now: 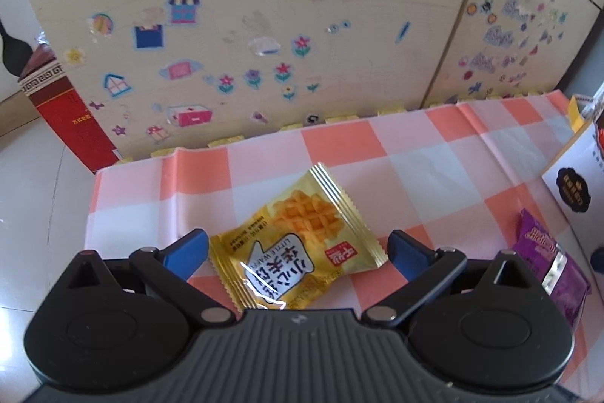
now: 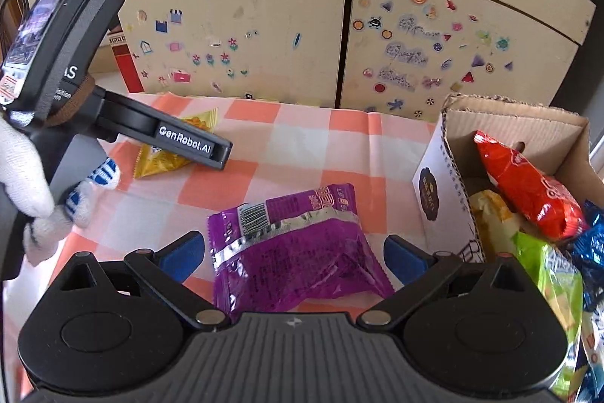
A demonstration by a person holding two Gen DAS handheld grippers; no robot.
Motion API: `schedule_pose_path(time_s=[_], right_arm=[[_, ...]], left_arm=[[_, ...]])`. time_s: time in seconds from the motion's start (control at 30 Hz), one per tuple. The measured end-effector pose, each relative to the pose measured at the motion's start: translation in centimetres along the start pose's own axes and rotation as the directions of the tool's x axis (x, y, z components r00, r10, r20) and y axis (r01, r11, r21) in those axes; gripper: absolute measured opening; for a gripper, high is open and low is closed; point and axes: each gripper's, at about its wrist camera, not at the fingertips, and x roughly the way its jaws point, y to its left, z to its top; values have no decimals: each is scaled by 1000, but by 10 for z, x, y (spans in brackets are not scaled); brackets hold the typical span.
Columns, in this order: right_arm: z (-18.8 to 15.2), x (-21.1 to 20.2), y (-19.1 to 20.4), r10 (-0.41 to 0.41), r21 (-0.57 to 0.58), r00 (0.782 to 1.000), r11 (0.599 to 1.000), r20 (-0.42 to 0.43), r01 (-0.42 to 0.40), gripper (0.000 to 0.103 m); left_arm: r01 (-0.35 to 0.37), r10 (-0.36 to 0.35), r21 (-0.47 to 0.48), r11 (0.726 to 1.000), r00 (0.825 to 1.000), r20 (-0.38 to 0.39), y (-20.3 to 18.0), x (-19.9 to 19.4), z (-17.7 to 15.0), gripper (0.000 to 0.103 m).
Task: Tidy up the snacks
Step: 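Withdraw both tools from the box back over the yellow waffle and purple packs, then grasp the yellow waffle pack with the left tool while the right tool grasps the purple bag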
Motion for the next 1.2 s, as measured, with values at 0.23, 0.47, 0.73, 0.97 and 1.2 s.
schedule_pose_path(time_s=[0.23, 0.47, 0.73, 0.97, 1.2], right_arm=[[-2, 18, 3, -20, -25, 998, 999, -53, 19, 103], [-6, 17, 5, 3, -14, 999, 1000, -49, -3, 96], [-6, 12, -2, 42, 33, 998, 999, -47, -41, 85], [-8, 7, -6, 58, 68, 997, 996, -55, -55, 84], [-10, -4, -4, 58, 78, 997, 996, -55, -54, 84]], left_arm=[[10, -11, 31, 999, 1000, 16, -2, 2, -1, 102], [42, -44, 77, 996, 999, 29, -6, -6, 0, 84], [58, -68, 197, 979, 997, 43, -15, -23, -11, 61], [60, -70, 284, 957, 997, 26, -13, -44, -32, 53], [52, -61, 306, 951, 998, 18, -7, -60, -48, 47]])
